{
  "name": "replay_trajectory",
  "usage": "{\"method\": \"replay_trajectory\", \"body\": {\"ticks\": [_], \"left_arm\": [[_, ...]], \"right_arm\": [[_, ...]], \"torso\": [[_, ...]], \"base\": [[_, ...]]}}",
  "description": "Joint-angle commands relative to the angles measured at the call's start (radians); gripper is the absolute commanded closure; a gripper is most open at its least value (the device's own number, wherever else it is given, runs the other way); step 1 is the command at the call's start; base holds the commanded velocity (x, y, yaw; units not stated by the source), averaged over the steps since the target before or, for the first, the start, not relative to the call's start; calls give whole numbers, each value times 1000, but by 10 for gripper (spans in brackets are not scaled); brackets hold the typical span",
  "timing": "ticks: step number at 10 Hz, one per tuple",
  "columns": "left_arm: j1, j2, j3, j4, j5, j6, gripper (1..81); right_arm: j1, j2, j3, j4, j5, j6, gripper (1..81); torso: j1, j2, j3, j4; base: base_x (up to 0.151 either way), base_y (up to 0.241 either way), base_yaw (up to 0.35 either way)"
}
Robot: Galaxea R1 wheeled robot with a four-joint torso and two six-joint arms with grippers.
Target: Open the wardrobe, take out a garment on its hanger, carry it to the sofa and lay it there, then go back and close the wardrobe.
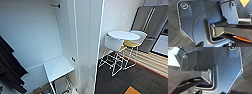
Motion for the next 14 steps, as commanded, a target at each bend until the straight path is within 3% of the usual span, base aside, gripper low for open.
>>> {"method": "replay_trajectory", "body": {"ticks": [1,14], "left_arm": [[-37,-3,5,5,54,3,10],[-36,3,6,5,54,1,10]], "right_arm": [[22,4,-1,0,-56,2,10],[23,2,-7,0,-52,2,10]], "torso": [[1,0,0,0],[1,0,0,0]], "base": [[0,0,245],[0,0,245]]}}
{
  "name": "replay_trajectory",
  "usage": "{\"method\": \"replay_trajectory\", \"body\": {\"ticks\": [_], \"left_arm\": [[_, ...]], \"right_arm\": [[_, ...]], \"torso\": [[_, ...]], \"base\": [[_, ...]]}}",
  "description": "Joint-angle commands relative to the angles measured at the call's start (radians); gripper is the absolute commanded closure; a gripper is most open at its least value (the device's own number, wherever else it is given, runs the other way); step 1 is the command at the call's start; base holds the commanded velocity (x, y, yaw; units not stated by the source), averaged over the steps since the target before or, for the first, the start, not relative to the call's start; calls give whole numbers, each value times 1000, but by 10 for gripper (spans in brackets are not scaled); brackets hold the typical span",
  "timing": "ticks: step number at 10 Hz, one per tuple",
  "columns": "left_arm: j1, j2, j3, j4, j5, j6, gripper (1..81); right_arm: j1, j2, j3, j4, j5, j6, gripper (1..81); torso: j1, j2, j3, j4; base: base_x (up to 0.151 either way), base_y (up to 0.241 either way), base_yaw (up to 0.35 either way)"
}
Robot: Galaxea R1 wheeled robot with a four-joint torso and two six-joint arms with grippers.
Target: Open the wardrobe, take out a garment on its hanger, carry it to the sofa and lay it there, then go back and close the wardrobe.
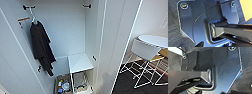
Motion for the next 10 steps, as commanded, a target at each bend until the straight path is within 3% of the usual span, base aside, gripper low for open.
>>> {"method": "replay_trajectory", "body": {"ticks": [1,10], "left_arm": [[-33,2,7,5,54,1,10],[-31,2,7,5,56,1,10]], "right_arm": [[22,3,-4,0,-54,2,10],[22,3,-4,0,-53,2,10]], "torso": [[1,0,0,0],[1,0,0,0]], "base": [[0,0,244],[0,0,218]]}}
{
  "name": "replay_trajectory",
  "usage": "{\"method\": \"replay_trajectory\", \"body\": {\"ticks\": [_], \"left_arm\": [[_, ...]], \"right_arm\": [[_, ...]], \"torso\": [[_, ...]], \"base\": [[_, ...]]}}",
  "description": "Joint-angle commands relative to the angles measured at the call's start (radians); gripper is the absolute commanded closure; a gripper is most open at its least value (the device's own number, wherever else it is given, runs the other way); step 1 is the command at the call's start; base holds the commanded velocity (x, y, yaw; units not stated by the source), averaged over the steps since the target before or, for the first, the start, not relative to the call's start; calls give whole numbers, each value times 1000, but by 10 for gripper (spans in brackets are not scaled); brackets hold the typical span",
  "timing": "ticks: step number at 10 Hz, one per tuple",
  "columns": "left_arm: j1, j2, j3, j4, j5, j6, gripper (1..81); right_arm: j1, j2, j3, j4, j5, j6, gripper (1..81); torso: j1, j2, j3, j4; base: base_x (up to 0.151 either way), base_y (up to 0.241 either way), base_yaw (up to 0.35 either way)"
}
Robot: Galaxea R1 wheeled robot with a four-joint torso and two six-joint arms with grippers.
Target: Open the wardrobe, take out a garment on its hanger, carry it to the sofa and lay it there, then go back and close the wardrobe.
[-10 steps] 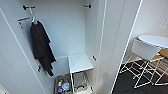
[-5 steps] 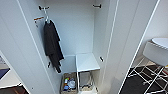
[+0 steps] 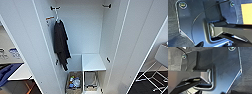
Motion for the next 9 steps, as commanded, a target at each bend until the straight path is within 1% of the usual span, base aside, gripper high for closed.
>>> {"method": "replay_trajectory", "body": {"ticks": [1,3,5,8,9], "left_arm": [[-36,-7,7,4,52,1,10],[-36,-5,7,4,52,1,10],[-35,-5,7,4,52,1,10],[-35,-4,7,3,50,1,10],[-36,-5,7,-5,50,1,10]], "right_arm": [[20,3,-1,0,-55,2,10],[21,3,-1,0,-55,2,10],[21,3,-1,0,-57,2,10],[21,1,-1,0,-55,2,10],[20,1,-1,0,-55,2,10]], "torso": [[1,0,0,0],[1,0,0,0],[1,0,0,0],[1,0,0,0],[1,0,0,0]], "base": [[0,0,204],[0,0,186],[0,0,121],[0,0,0],[-71,0,0]]}}
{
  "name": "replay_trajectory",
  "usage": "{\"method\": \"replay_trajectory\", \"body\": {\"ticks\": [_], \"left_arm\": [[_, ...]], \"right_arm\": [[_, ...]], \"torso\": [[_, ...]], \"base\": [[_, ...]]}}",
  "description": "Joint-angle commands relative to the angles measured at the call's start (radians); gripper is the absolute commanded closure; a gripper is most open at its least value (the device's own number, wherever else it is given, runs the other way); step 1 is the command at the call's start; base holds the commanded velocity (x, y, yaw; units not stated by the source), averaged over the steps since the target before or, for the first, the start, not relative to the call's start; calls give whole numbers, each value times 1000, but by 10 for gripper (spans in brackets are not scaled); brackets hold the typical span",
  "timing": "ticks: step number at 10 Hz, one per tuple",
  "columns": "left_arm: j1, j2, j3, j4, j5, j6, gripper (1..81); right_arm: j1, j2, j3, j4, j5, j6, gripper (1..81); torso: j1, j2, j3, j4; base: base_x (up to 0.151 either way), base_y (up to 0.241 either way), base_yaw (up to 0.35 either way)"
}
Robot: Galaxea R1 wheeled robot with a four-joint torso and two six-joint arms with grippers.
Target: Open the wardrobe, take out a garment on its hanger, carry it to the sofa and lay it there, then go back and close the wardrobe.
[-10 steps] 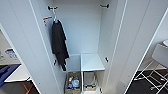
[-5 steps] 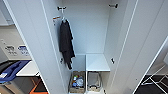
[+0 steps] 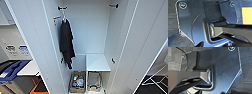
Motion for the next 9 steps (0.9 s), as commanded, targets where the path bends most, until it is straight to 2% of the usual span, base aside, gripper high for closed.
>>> {"method": "replay_trajectory", "body": {"ticks": [1,9], "left_arm": [[-34,-5,7,-9,51,0,10],[-34,-8,2,-14,43,-12,10]], "right_arm": [[22,4,-1,0,-55,1,10],[22,7,2,3,-65,-2,10]], "torso": [[1,0,0,0],[1,0,0,0]], "base": [[0,0,0],[0,0,0]]}}
